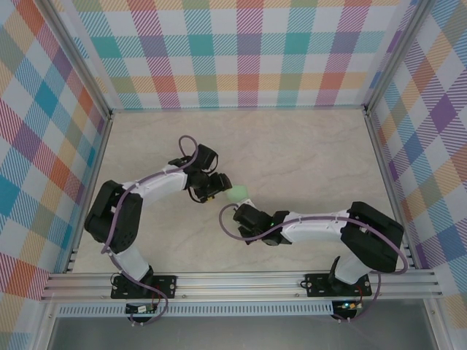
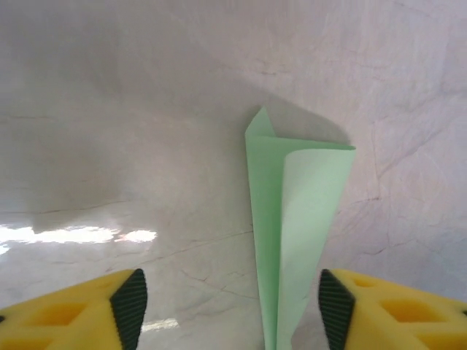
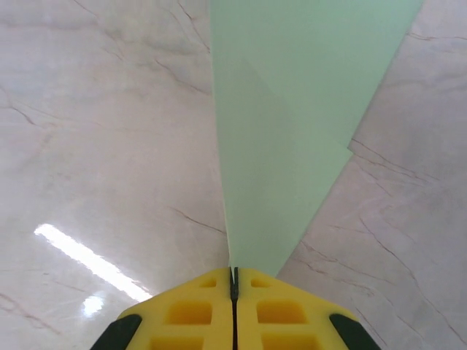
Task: Fold a paper plane with a square sheet of paper (pick it up from the middle)
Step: Fold the wing for the fifth time at the center of the table.
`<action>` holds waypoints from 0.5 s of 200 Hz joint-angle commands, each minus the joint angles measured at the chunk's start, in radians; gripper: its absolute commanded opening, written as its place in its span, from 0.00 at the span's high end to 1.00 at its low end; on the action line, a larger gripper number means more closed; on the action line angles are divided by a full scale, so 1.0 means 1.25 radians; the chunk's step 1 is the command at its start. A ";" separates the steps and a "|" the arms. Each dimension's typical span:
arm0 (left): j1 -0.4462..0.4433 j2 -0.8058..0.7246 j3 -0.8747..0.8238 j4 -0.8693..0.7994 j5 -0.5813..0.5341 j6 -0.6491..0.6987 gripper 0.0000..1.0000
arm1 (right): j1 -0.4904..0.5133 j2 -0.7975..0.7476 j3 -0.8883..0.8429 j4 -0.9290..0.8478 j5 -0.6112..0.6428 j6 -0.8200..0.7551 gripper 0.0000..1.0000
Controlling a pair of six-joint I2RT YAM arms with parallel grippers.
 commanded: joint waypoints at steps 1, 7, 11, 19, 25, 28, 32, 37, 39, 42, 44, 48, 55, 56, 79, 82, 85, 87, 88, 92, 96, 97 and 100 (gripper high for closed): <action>0.014 -0.072 -0.013 -0.054 -0.079 0.014 0.31 | -0.042 -0.034 -0.027 0.077 -0.171 -0.018 0.93; 0.014 -0.083 -0.017 -0.057 -0.087 0.014 0.30 | -0.057 -0.039 -0.035 0.089 -0.201 -0.016 0.94; 0.014 -0.088 -0.020 -0.057 -0.090 0.013 0.30 | -0.068 -0.042 -0.038 0.098 -0.218 -0.014 0.94; 0.014 -0.098 -0.028 -0.057 -0.093 0.013 0.29 | -0.084 -0.046 -0.045 0.110 -0.245 -0.012 0.94; 0.014 -0.103 -0.032 -0.058 -0.095 0.014 0.29 | -0.094 -0.049 -0.052 0.119 -0.262 -0.009 0.94; 0.014 -0.105 -0.034 -0.059 -0.096 0.014 0.29 | -0.101 -0.050 -0.054 0.123 -0.272 -0.008 0.94; 0.014 -0.108 -0.038 -0.059 -0.098 0.013 0.29 | -0.107 -0.051 -0.058 0.129 -0.282 -0.006 0.94; 0.014 -0.111 -0.042 -0.057 -0.098 0.011 0.29 | -0.115 -0.052 -0.062 0.134 -0.290 -0.001 0.94; 0.014 -0.112 -0.044 -0.055 -0.098 0.011 0.29 | -0.118 -0.054 -0.065 0.135 -0.292 0.001 0.94; 0.014 -0.113 -0.047 -0.054 -0.096 0.011 0.29 | -0.121 -0.055 -0.068 0.138 -0.297 0.003 0.94; 0.014 -0.114 -0.049 -0.052 -0.095 0.010 0.29 | -0.124 -0.056 -0.071 0.142 -0.300 0.004 0.94; 0.014 -0.115 -0.051 -0.049 -0.094 0.009 0.29 | -0.129 -0.057 -0.076 0.148 -0.307 0.006 0.94; 0.014 -0.115 -0.055 -0.046 -0.091 0.007 0.29 | -0.136 -0.061 -0.087 0.161 -0.315 0.012 0.94; 0.014 -0.115 -0.056 -0.046 -0.091 0.006 0.29 | -0.138 -0.062 -0.088 0.162 -0.316 0.014 0.94; 0.014 -0.113 -0.068 -0.022 -0.065 0.006 0.31 | -0.160 -0.068 -0.118 0.192 -0.347 0.034 0.93; 0.014 -0.113 -0.070 -0.018 -0.060 0.006 0.31 | -0.162 -0.068 -0.121 0.195 -0.351 0.036 0.93; 0.014 -0.113 -0.071 -0.012 -0.057 0.006 0.31 | -0.165 -0.068 -0.124 0.200 -0.356 0.038 0.93; 0.014 -0.113 -0.072 -0.010 -0.054 0.006 0.31 | -0.166 -0.068 -0.126 0.203 -0.358 0.039 0.93; 0.014 -0.113 -0.073 -0.010 -0.053 0.006 0.31 | -0.167 -0.068 -0.128 0.206 -0.361 0.040 0.93; 0.014 -0.113 -0.074 -0.007 -0.051 0.004 0.31 | -0.170 -0.067 -0.131 0.210 -0.366 0.041 0.93; 0.014 -0.113 -0.075 -0.004 -0.050 0.003 0.30 | -0.172 -0.065 -0.132 0.212 -0.370 0.042 0.93; 0.014 -0.113 -0.075 -0.004 -0.050 0.002 0.30 | -0.172 -0.065 -0.132 0.212 -0.371 0.043 0.93; 0.014 -0.113 -0.076 -0.002 -0.048 0.002 0.30 | -0.175 -0.064 -0.132 0.213 -0.373 0.044 0.93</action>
